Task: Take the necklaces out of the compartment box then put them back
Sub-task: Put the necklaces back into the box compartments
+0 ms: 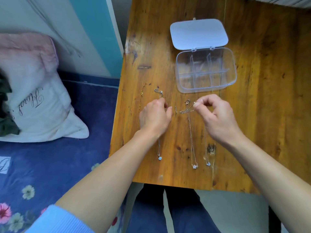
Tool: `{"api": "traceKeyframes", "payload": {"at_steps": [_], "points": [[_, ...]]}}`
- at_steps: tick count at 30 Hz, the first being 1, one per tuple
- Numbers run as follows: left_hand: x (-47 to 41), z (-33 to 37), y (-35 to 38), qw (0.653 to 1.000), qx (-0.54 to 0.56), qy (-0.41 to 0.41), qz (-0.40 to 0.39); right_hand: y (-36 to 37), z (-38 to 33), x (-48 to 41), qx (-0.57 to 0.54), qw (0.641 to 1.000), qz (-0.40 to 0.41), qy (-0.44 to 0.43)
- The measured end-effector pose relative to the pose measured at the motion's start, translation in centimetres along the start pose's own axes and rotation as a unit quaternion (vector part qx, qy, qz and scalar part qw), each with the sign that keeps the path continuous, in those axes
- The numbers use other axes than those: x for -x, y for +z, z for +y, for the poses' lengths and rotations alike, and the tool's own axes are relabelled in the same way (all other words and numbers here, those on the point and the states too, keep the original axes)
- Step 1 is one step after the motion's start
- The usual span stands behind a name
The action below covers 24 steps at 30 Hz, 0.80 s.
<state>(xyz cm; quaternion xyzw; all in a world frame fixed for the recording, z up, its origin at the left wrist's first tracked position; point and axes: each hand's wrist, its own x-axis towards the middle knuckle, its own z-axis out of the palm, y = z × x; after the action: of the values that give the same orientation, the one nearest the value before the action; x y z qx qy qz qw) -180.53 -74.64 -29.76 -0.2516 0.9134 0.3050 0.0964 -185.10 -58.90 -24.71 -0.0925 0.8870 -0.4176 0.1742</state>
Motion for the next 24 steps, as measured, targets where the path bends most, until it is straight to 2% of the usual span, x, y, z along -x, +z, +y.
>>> {"api": "traceKeyframes", "payload": {"at_steps": [4,7,13,17,24], "points": [[-1.4,0.8,0.2,0.996,-0.084,-0.027,-0.007,-3.2,-2.3,-2.4,-0.088,0.996,0.026,-0.005],[-1.7,-0.2,0.1,0.992,-0.106,-0.062,-0.007,-5.1,-3.5,-4.4,-0.138,0.989,0.051,-0.005],[-0.3,-4.0,-1.0,0.987,-0.061,-0.147,0.025,-6.7,-3.6,-8.9,-0.247,0.965,0.07,0.057],[1.0,-5.9,-1.3,0.975,-0.028,-0.219,0.0,-5.8,-3.4,-11.3,-0.315,0.942,0.057,0.099],[0.8,-6.1,-1.1,0.973,-0.008,-0.225,-0.055,-3.7,-5.0,-14.0,-0.401,0.904,0.042,0.139]]}}
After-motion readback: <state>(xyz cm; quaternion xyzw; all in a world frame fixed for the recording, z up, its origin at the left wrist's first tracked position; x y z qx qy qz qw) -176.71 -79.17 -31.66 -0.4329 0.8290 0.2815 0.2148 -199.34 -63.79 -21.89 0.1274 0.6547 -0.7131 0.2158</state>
